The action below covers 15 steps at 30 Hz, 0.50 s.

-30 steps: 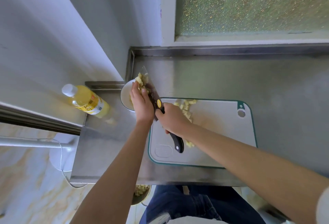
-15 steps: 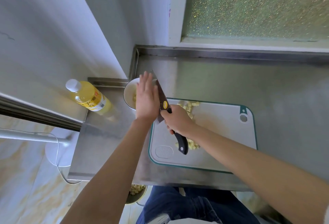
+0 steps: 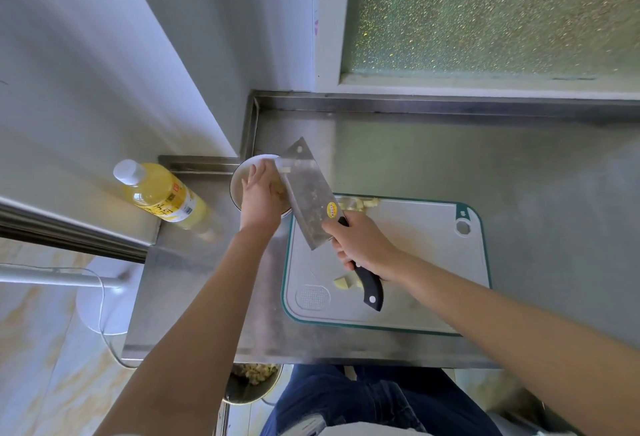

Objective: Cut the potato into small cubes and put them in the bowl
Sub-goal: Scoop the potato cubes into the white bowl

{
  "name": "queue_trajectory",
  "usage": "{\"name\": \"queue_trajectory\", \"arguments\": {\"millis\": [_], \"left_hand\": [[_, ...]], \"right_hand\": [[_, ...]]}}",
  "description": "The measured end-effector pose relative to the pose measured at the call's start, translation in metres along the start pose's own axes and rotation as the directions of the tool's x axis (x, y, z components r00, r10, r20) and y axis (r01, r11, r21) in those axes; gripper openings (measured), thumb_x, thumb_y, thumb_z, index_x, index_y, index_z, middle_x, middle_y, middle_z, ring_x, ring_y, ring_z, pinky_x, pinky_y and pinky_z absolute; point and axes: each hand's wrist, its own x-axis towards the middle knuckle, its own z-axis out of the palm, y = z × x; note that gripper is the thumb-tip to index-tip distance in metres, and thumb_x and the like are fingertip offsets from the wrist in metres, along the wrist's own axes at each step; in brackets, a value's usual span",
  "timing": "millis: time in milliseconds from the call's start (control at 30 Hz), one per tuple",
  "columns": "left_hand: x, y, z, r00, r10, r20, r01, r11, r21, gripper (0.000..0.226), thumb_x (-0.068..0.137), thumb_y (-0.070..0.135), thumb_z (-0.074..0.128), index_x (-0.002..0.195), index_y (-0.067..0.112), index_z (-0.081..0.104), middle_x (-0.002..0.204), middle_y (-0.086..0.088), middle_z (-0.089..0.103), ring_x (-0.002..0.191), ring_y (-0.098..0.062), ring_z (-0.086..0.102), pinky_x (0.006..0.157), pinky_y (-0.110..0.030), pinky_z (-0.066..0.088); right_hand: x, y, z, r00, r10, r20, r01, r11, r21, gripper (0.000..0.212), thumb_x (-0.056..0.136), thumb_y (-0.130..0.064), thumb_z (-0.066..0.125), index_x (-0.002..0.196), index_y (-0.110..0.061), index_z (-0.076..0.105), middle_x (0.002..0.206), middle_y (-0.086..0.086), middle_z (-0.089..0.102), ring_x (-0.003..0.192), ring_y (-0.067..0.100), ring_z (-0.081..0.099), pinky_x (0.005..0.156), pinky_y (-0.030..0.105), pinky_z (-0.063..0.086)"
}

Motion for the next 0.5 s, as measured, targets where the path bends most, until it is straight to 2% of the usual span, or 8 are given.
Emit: {"name": "queue_trajectory", "arguments": {"millis": [67,167,267,333,400,500], "left_hand": [[-0.002,0.0,-0.003,0.998,-0.045,-0.049,0.043,0.998,-0.047,0.051,0.088,-0.013,0.029,0.134,0.004,0.045,0.15,-0.008,0.033,0.144,-0.025,0.017,0.116,-0.033,0.011],[-0.009,0.005,-0.004,0.984,-0.055,-0.169,0.038,0.994,-0.105,0.047,0.092,-0.008,0.029,0.136,0.003,0.043,0.149,-0.008,0.035,0.143,-0.022,0.019,0.118,-0.031,0.015],[-0.026,0.01,0.0,0.974,0.05,-0.222,-0.082,0.987,-0.138,0.045,0.091,-0.008,0.034,0.133,0.004,0.047,0.145,-0.01,0.04,0.141,-0.024,0.026,0.116,-0.04,0.024],[-0.039,0.011,0.006,0.96,0.143,-0.242,-0.175,0.978,-0.113,0.044,0.088,-0.01,0.038,0.127,0.004,0.052,0.139,-0.014,0.046,0.135,-0.029,0.036,0.112,-0.041,0.03],[-0.052,0.008,0.015,0.948,0.226,-0.224,-0.247,0.967,-0.07,0.043,0.084,-0.011,0.04,0.121,0.004,0.056,0.131,-0.016,0.051,0.124,-0.029,0.044,0.107,-0.035,0.035],[-0.074,0.004,0.032,0.927,0.365,-0.082,-0.366,0.931,0.004,0.042,0.08,-0.005,0.037,0.114,0.006,0.06,0.121,-0.014,0.058,0.112,-0.022,0.048,0.097,-0.029,0.038]], "right_hand": [[-0.002,0.0,-0.004,1.0,-0.007,0.003,0.007,1.0,0.003,0.038,0.091,-0.009,0.041,0.06,-0.02,0.021,0.048,-0.004,0.02,0.037,0.01,0.016,0.039,0.018,0.018],[-0.002,0.004,-0.012,0.997,-0.053,-0.051,0.053,0.999,-0.01,0.037,0.091,-0.011,0.042,0.061,-0.02,0.023,0.044,-0.007,0.022,0.036,0.01,0.018,0.039,0.018,0.02],[0.002,0.017,-0.029,0.97,-0.155,-0.186,0.132,0.983,-0.128,0.033,0.091,-0.018,0.045,0.061,-0.018,0.03,0.039,-0.01,0.032,0.033,0.011,0.028,0.039,0.023,0.03],[0.003,0.027,-0.046,0.934,-0.232,-0.272,0.153,0.947,-0.281,0.031,0.094,-0.022,0.045,0.063,-0.021,0.037,0.046,-0.003,0.041,0.038,0.016,0.038,0.043,0.029,0.036],[0.003,0.037,-0.065,0.889,-0.302,-0.343,0.119,0.877,-0.465,0.03,0.096,-0.025,0.043,0.066,-0.021,0.039,0.055,0.002,0.045,0.049,0.023,0.045,0.054,0.034,0.04],[0.006,0.048,-0.092,0.845,-0.337,-0.415,0.003,0.779,-0.627,0.023,0.098,-0.025,0.041,0.078,-0.013,0.043,0.061,0.003,0.046,0.065,0.026,0.048,0.06,0.033,0.034]]}}
